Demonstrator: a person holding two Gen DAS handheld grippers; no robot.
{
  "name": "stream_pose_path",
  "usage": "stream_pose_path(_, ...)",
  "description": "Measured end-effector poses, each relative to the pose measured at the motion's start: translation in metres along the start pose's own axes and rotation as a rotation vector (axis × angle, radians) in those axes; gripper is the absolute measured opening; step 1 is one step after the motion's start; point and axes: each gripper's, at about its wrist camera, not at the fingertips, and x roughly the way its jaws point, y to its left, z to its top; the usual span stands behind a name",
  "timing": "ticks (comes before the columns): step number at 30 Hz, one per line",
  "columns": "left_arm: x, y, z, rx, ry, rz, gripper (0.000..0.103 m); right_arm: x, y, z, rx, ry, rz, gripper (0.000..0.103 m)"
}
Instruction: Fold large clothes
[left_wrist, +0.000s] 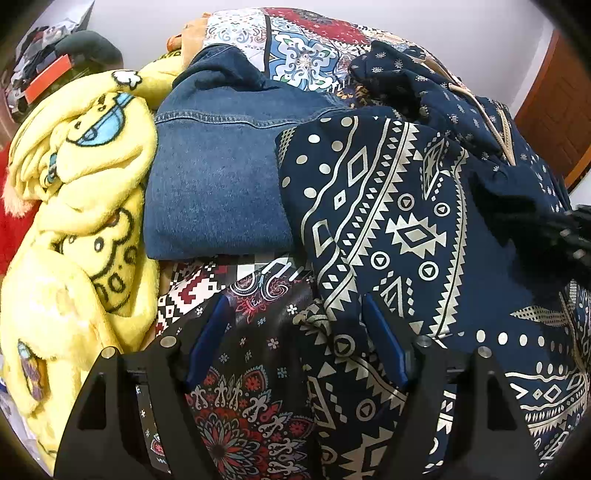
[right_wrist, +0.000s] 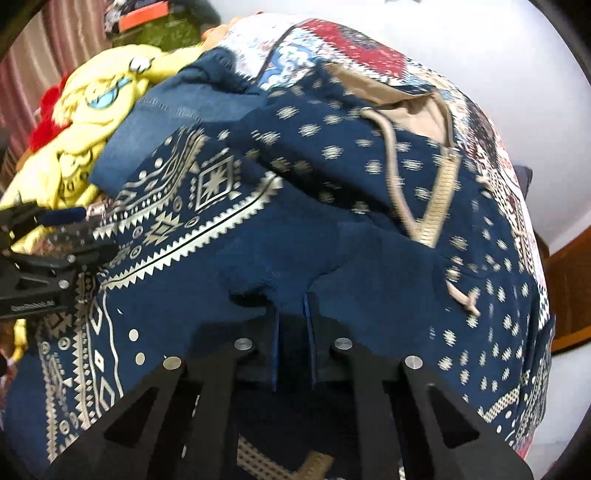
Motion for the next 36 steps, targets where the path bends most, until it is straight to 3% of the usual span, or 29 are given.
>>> stream_pose_path(9, -0.001, -0.01, 0.002, 0.025, 0.002, 0.064, 0.074, -0.071, -0.068, -0.024, 0.21, -0.144, -0.057, 0.01)
stream_pose_path(12, 0.0, -0.011, 0.002, 0.022, 0.009, 0.076, 0.074, -0.088, -0.099, -0.049, 0.299, -0.158, -0.079, 0.01)
stream_pose_path(19, 0.0, -0.013, 0.004, 0.016, 0.024, 0.105, 0.074, -0.076, -0.138, -0.099, 0.423, -0.087, -0.068, 0.01)
stream_pose_path(23, 0.002, -0.014, 0.006, 0.024, 0.031, 0.139, 0.08, -0.06, -0.147, -0.123, 0.451, -0.023, -0.044, 0.01)
stream_pose_path(30, -0.004, -0.019, 0.017, 0.056, 0.07, 0.173, 0.08, -0.069, -0.17, -0.142, 0.516, 0.004, -0.03, 0.016)
stream_pose_path(32, -0.012, -0.025, 0.021, 0.078, 0.063, 0.175, 0.08, -0.078, -0.183, -0.145, 0.538, -0.009, -0.018, 0.022)
stream_pose_path(34, -0.026, -0.032, 0.028, 0.089, 0.036, 0.152, 0.08, -0.09, -0.195, -0.149, 0.561, -0.031, -0.014, 0.041)
stream_pose_path(36, -0.042, -0.04, 0.04, 0.092, -0.008, 0.116, 0.08, -0.106, -0.211, -0.153, 0.589, -0.079, -0.037, 0.053)
